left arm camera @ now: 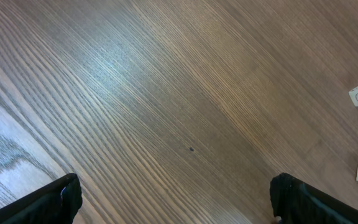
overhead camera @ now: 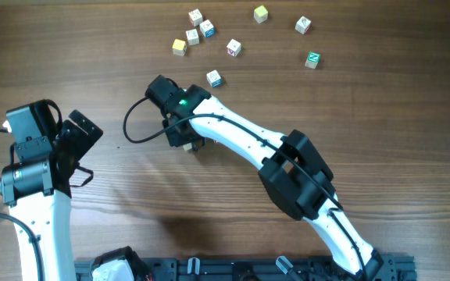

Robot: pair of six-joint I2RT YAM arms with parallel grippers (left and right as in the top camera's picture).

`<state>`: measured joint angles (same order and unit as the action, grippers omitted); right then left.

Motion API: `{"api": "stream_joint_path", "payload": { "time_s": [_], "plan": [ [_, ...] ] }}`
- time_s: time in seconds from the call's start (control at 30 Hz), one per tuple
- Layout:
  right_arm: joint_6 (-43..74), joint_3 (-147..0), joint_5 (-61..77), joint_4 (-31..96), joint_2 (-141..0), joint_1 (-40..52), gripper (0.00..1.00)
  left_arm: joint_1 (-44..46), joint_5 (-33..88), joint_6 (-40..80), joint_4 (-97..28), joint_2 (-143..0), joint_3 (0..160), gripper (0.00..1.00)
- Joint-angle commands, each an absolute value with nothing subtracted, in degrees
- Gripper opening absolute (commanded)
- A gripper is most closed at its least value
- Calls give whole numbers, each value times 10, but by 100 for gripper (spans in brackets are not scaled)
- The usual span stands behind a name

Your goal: Form a circle

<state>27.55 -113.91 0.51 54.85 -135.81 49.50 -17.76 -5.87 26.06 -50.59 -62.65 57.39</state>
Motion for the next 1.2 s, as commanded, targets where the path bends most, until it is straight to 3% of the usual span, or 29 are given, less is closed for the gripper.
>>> {"api": "stream_joint_path", "payload": {
  "time_s": [0.0,0.1,0.63,0.7,0.77,0.87,1.17],
  "plan": [
    [271,-1139,-11,548,-1365,480,33,-181,-54,266,-505,-626,574,100],
    [270,-1140,-11,547,-1365,479,41,-181,-54,266,-505,-626,574,100],
    [270,-1141,-11,537,-1274,476,50,-181,-54,266,-505,-626,574,100],
    [271,-1141,-11,526,-1260,476,45,-181,-54,266,-505,-626,574,100],
    [276,-1141,0,500,-1255,476,26,-181,-54,266,-505,-626,574,100],
    [298,-1139,1,481,-1267,476,7,-181,-54,266,-505,-626,574,100],
    [303,-1139,0,458,-1334,477,4,-181,-54,266,-505,-626,574,100]
  ]
}}
